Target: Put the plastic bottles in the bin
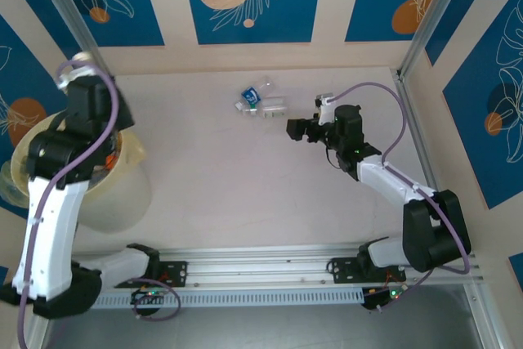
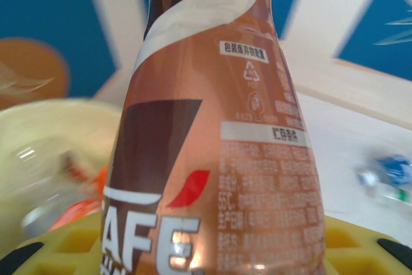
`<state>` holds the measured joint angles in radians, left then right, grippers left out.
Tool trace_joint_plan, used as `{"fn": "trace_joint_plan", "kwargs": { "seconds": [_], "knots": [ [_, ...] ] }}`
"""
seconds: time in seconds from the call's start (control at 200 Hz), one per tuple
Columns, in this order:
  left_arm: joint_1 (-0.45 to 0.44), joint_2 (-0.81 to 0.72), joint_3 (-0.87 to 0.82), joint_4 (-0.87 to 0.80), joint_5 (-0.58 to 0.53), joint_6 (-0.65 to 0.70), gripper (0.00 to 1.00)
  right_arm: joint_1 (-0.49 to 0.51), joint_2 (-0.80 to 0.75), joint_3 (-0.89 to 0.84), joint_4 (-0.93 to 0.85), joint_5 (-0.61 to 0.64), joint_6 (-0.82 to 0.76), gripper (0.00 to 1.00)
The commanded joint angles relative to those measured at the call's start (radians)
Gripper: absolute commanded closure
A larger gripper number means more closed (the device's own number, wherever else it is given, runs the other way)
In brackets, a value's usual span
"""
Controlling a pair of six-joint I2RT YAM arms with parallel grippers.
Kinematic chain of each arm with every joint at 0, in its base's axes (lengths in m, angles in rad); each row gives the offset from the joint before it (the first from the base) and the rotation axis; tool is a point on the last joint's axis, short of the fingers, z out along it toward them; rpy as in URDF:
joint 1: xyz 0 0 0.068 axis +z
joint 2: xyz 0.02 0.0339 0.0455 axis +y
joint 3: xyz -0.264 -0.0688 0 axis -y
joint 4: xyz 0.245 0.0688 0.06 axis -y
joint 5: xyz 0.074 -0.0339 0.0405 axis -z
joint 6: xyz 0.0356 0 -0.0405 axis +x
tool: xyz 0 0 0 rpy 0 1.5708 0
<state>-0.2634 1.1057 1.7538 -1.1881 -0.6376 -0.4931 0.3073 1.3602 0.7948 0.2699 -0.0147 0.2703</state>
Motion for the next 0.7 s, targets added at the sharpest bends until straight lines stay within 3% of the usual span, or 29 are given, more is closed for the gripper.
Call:
{"fn": "trace_joint_plan", "kwargs": {
  "seconds": [0.0,0.115,0.315,0.355,0.39,0.525,0.695],
  "knots": [
    [0.133,-0.062,-0.079,-0.100,-0.006,-0.026,0.61,0.011,0.023,0.051,0.029,-0.045,0.017,0.00],
    [0.268,-0.105,-0.151,-0.110,0.016,0.000,0.61,0.020,0.033,0.065,0.025,-0.051,0.012,0.01],
    [0.554,-0.170,-0.325,-0.058,0.210,0.043,0.57,0.024,0.039,0.066,0.024,-0.051,0.006,0.00],
    [0.605,-0.181,-0.361,-0.049,0.242,0.046,0.54,0.023,0.041,0.072,0.018,-0.054,0.003,0.00],
    [0.643,-0.188,-0.387,-0.043,0.254,0.049,0.45,0.023,0.042,0.077,0.009,-0.057,-0.002,0.00],
    [0.715,-0.193,-0.423,-0.063,0.185,0.029,0.30,0.024,0.050,0.100,-0.016,-0.067,-0.013,0.00],
    [0.724,-0.234,-0.386,-0.049,0.144,0.024,0.14,0.030,0.054,0.112,-0.027,-0.067,-0.009,0.00]
  ]
}}
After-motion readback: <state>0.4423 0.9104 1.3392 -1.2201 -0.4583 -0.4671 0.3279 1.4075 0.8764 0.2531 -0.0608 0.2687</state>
